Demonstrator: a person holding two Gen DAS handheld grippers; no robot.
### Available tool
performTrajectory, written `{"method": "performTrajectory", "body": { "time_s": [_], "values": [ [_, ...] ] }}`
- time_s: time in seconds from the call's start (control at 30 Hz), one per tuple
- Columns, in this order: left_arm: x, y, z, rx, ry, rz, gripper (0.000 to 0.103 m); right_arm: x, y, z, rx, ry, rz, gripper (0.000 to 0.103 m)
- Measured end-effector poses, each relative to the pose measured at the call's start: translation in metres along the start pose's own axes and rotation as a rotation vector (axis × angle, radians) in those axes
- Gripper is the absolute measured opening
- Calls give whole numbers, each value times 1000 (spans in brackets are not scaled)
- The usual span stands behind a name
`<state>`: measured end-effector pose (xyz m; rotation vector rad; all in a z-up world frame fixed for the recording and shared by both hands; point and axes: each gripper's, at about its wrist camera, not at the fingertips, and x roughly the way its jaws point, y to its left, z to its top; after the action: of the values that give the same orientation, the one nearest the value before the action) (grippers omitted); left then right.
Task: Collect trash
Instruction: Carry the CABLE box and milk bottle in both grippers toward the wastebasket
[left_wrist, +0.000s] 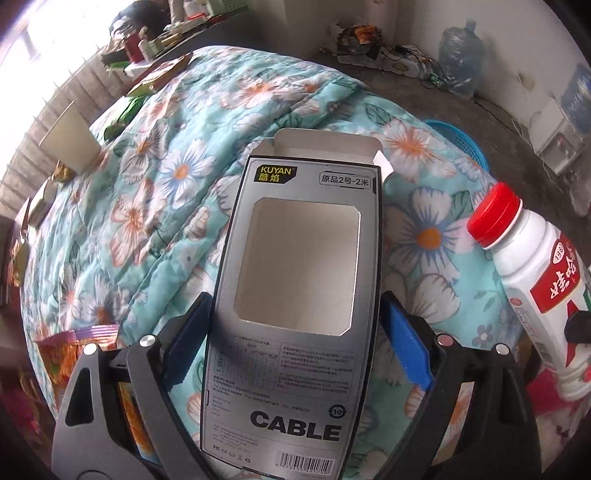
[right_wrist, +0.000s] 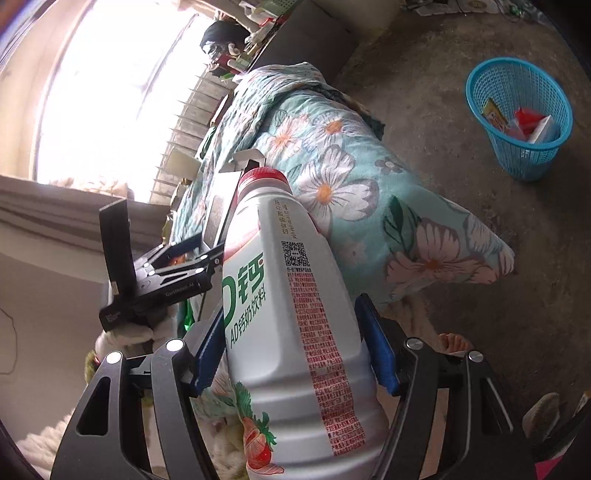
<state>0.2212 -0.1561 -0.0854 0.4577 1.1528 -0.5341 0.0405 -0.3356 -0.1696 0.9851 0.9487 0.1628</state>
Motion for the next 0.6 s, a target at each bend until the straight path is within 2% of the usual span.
{"method": "performTrajectory", "body": {
  "time_s": [0.07,0.17,0.23,0.33,0.4,0.5,0.6],
  "values": [
    [-3,9,-1,-105,-3,-67,86,9,4,8,34,-6,27,66],
    [-8,25,-8,-278,-16,-212,87,29,14,18,43,0,43,66],
    [-10,30,-13,-339,-16,-253,87,43,18,24,28,15,28,67],
    [-16,26,-18,-306,-32,-217,87,48,29,30,-29,21,2,68],
    [-18,18,-22,-250,-33,-149,88,48,34,31,-60,40,-8,73],
    [-17,9,-26,-137,-44,-26,87,48,40,31,-103,74,-27,76],
    [-11,4,-33,-79,-23,15,87,50,41,33,-119,111,-25,77]
  ]
}}
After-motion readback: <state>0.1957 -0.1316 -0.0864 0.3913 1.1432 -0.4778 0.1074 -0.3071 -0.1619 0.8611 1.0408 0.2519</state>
